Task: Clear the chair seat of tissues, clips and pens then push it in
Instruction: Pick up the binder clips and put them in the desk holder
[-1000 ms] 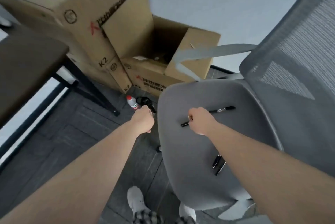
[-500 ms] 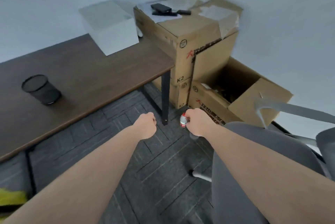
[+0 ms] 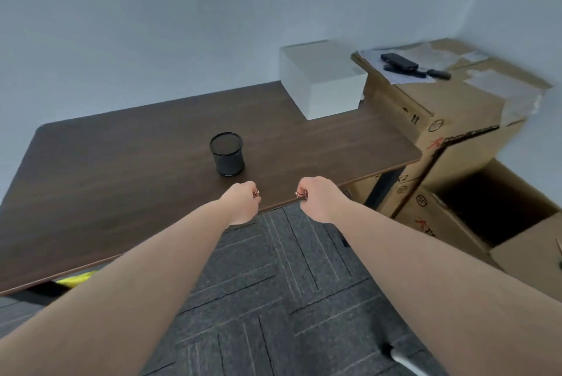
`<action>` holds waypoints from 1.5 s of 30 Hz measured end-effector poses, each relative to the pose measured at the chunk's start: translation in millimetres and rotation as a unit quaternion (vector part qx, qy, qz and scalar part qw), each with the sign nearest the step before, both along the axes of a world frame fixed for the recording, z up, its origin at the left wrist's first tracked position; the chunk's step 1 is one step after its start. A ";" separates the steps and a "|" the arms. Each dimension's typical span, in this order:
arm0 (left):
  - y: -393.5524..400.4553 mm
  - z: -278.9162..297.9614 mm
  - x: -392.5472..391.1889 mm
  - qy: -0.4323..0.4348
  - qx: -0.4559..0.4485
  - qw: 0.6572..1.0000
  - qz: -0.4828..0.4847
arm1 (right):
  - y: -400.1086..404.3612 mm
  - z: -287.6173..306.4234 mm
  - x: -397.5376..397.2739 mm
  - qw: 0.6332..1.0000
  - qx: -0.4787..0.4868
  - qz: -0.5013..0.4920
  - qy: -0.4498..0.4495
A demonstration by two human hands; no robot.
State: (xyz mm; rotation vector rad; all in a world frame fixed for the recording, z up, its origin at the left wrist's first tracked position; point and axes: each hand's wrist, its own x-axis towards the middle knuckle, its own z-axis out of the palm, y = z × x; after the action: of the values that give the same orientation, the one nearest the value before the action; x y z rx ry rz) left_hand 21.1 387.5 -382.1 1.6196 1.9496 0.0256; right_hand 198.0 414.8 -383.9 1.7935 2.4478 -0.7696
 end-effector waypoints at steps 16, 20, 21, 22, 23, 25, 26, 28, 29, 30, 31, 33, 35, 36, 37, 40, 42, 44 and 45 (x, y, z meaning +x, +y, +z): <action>135.2 4.2 -93.0 0.066 0.031 0.996 0.055 | 159.3 -4.0 -130.0 0.997 0.013 0.070 0.025; 170.8 -3.1 -101.9 0.076 0.025 0.995 0.058 | 198.7 -7.8 -153.6 0.996 0.000 0.090 0.021; 177.1 -5.3 -103.2 0.075 0.024 0.995 0.058 | 204.6 -9.1 -158.2 0.995 -0.004 0.095 0.018; 182.4 -7.8 -104.1 0.075 0.019 0.995 0.059 | 209.8 -10.8 -162.9 0.995 -0.008 0.103 0.014; 187.0 -11.4 -104.9 0.076 0.011 0.995 0.060 | 213.9 -13.0 -167.5 0.994 -0.014 0.111 0.009; 195.0 -17.1 -105.7 0.090 -0.001 0.995 0.051 | 220.0 -17.3 -175.4 0.992 -0.020 0.127 0.004; 198.3 -19.0 -106.2 0.100 -0.006 0.994 0.045 | 222.6 -19.3 -178.8 0.991 -0.021 0.135 0.002; 203.4 -21.8 -108.6 0.112 -0.011 0.993 0.040 | 226.7 -23.8 -185.2 0.989 -0.025 0.148 -0.002; 205.2 -23.0 -110.2 0.115 -0.012 0.993 0.039 | 228.4 -26.1 -188.1 0.988 -0.026 0.151 -0.002; 206.8 -23.6 -111.5 0.115 -0.012 0.992 0.041 | 229.7 -27.9 -190.9 0.988 -0.026 0.153 0.001; 207.5 -24.0 -113.0 0.111 -0.012 0.993 0.041 | 230.1 -29.0 -193.6 0.987 -0.027 0.155 0.006; 208.2 -23.7 -115.1 0.102 -0.014 0.994 0.045 | 230.7 -30.5 -199.2 0.986 -0.030 0.164 0.015; 208.6 -23.9 -116.8 0.102 -0.014 0.994 0.041 | 231.6 -32.5 -202.9 0.984 -0.031 0.172 0.016; 208.8 -24.9 -117.7 0.102 -0.015 0.994 0.038 | 232.3 -33.6 -204.1 0.984 -0.030 0.176 0.015; 209.6 -26.6 -118.5 0.100 -0.016 0.994 0.036 | 233.8 -35.3 -205.1 0.984 -0.029 0.178 0.012; 210.9 -31.6 -119.6 0.098 -0.021 0.994 0.031 | 236.6 -37.1 -207.6 0.983 -0.025 0.183 -0.005; 211.8 -33.3 -121.3 0.096 -0.018 0.995 0.030 | 236.9 -36.9 -209.3 0.983 -0.026 0.183 -0.013; 212.8 -33.4 -123.2 0.100 -0.014 0.995 0.024 | 236.3 -38.1 -210.9 0.982 -0.020 0.188 -0.015; 213.5 -34.4 -125.0 0.101 -0.014 0.995 0.022 | 235.8 -38.6 -211.5 0.981 -0.017 0.193 -0.014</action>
State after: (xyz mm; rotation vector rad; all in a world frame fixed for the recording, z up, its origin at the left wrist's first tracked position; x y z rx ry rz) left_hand -103.9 600.9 -416.5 1.6147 2.1259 -0.1529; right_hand -13.5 650.6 -422.5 1.2441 2.6218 -0.7361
